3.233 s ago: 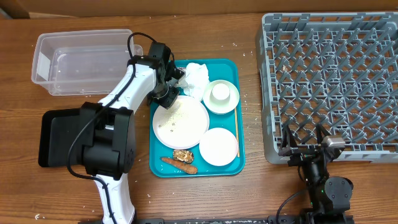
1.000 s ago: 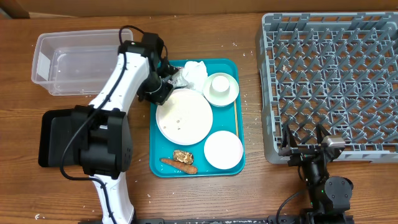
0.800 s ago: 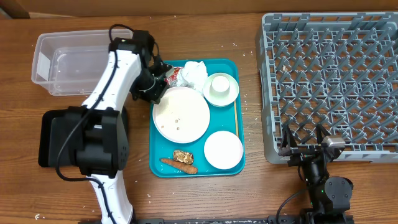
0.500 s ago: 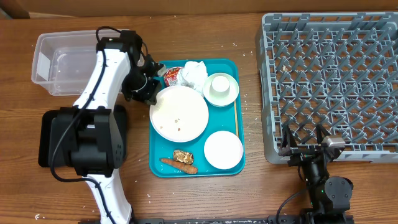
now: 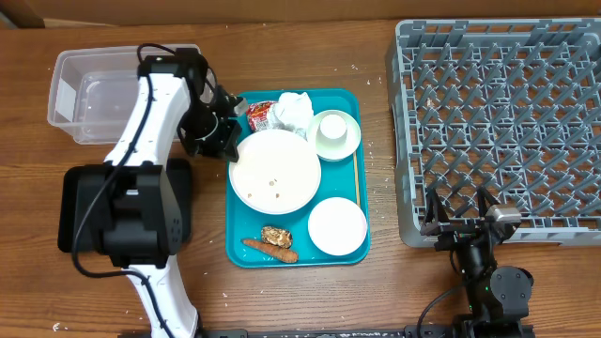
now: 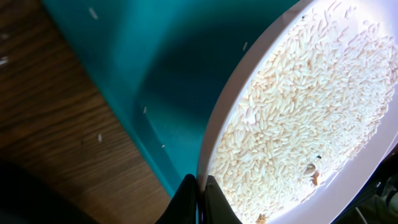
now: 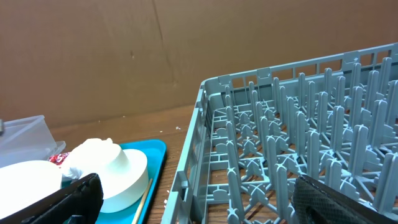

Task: Sort waste into correct bins and load items into the dishwasher
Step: 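Lift the white plate with the left gripper over the black tray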

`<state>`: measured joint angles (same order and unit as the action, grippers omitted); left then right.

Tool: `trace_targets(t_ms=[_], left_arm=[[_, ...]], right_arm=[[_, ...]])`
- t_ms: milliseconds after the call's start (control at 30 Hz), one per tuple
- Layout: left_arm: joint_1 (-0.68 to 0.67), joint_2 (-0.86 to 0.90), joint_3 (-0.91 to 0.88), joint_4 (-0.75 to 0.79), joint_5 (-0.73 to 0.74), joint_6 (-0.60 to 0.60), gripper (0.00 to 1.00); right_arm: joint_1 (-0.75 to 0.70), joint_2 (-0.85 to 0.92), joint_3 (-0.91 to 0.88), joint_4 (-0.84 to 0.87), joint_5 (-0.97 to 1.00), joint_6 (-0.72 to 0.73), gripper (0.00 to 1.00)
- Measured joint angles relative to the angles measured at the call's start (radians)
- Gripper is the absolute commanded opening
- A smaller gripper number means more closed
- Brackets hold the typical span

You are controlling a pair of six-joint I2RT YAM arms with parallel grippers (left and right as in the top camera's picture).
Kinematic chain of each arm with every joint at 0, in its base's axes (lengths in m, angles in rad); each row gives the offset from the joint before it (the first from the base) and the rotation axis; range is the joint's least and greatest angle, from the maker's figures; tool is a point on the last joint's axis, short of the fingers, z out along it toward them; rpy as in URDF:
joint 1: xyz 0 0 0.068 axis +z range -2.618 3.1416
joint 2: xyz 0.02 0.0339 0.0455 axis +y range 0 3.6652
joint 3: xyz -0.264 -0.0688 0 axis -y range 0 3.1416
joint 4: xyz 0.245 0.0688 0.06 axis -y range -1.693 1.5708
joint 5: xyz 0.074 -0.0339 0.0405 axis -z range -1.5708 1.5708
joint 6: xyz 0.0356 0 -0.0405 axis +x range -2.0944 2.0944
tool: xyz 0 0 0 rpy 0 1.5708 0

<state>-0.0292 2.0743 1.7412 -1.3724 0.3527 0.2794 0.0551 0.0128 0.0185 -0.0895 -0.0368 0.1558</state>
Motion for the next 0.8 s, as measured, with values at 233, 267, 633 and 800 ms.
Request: trace_targets(t_ms=[233, 267, 633, 800], left_arm=[[0.094, -0.137, 0.0, -0.008, 0.004, -0.081, 0.04], [0.114, -0.163, 0.0, -0.012, 0.004, -0.093, 0.04], [0.356, -0.253, 0.002, -0.098, 0.007, -0.201, 0.04], [0.48, -0.253, 0.003, -0.184, 0.007, -0.218, 0.04]], right_arm=[[0.0, 0.0, 0.0, 0.0, 0.0, 0.0, 1.0], [0.0, 0.0, 0.0, 0.0, 0.0, 0.0, 1.0], [0.0, 0.0, 0.0, 0.0, 0.0, 0.0, 1.0], [0.0, 0.0, 0.0, 0.0, 0.0, 0.0, 1.0]])
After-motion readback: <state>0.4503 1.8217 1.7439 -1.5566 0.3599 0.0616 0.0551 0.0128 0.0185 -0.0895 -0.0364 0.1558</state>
